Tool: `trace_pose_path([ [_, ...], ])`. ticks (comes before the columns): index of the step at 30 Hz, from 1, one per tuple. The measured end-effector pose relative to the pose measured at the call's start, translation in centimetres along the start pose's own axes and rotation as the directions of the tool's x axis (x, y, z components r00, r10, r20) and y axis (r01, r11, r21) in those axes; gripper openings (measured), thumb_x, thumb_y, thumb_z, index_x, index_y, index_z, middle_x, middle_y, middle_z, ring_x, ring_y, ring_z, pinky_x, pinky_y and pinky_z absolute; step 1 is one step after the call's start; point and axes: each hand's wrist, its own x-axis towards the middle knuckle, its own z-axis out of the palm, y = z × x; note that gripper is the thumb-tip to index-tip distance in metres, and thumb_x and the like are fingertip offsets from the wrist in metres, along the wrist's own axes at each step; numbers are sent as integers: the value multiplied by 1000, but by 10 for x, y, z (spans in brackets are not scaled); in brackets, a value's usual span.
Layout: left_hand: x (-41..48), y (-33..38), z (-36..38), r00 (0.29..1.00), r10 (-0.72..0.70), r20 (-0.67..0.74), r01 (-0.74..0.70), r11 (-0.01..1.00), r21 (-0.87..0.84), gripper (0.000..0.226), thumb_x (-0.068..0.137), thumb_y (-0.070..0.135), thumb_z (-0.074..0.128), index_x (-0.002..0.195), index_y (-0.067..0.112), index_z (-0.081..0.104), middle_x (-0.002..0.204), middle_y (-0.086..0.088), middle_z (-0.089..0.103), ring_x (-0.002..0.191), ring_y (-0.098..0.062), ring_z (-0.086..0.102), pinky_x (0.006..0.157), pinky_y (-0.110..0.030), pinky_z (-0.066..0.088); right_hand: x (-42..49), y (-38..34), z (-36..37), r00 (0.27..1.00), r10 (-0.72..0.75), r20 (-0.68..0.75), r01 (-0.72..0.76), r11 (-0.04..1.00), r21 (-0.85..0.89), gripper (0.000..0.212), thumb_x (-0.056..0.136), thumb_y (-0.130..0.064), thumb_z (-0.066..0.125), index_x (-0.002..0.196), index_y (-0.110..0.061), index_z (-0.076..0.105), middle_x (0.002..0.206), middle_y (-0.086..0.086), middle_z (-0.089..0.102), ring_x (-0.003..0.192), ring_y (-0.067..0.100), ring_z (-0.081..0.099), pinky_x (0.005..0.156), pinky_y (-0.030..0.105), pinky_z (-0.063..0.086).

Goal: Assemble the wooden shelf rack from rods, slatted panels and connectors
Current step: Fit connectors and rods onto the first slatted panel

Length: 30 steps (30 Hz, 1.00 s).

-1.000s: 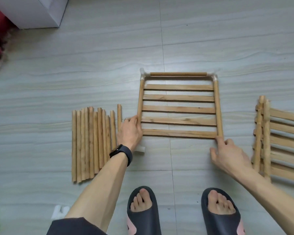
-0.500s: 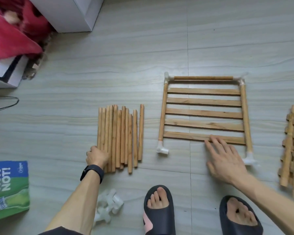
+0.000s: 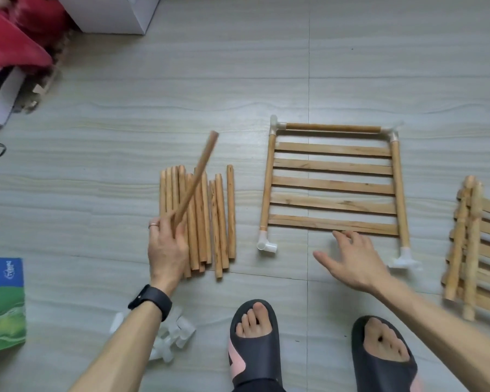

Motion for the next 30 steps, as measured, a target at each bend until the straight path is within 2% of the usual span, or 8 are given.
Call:
trace_pose_path([
  [3,-29,47,25,862,420,283,-434,901,-15,25,98,27,59,122,18,63,106,1,56,73,-17,55,57,-34,53,-19,-25,-4,998,14,56,-52,641,766,93,68,-84,66,138,-25,54,117,2,69,102,19,68,85,35,55],
  [5,-50,73,48,686,620,381,-658,752,-39,26,96,26,65,120,17,66,101,-3,61,74,-19,56,55,-38,53,-25,-30,-3,989,39,140,-145,261,954,83,64,-77,78,120,-17,63,92,6,71,71,20,70,58,28,54],
  [7,-64,88,67,600,682,417,-725,685,-76,30,93,31,71,120,19,68,102,-4,62,80,-19,56,61,-39,54,-28,-23,-2,980,149,135,-151,102,983,53,83,-60,74,101,-10,67,77,9,69,60,19,65,50,24,51],
  [12,-76,81,83,916,171,363,-193,981,26,66,87,57,67,140,23,46,135,-2,48,121,-16,46,96,-30,44,-32,27,-2,842,539,42,-91,65,994,28,100,-29,56,84,-7,65,59,4,63,48,14,60,45,22,47],
  [15,-73,71,89,884,-129,449,141,990,8,57,92,54,65,137,21,49,126,0,59,113,-17,58,94,-34,49,-38,42,5,801,596,60,-91,23,996,28,99,-29,57,86,-6,65,56,2,65,48,12,62,44,21,49],
  [19,-72,69,93,907,-72,415,61,997,39,29,98,45,60,110,20,66,97,8,64,90,-11,61,69,-22,38,-36,35,17,802,587,113,-116,-33,993,31,99,-32,57,85,-6,66,58,2,68,50,11,64,45,21,51],
  [26,-72,67,94,871,-177,458,204,979,-10,34,101,42,56,119,16,68,107,2,70,100,-14,61,84,-28,44,-36,23,22,840,515,169,-133,-105,985,30,100,-31,59,85,-6,66,62,3,69,54,12,65,52,23,51],
  [30,-73,70,94,864,-225,450,281,958,-60,30,99,42,61,115,19,70,100,12,66,100,-7,61,75,-5,39,-37,23,15,877,469,107,-81,-76,994,29,102,-29,59,86,-6,66,67,6,68,57,13,65,52,22,52],
])
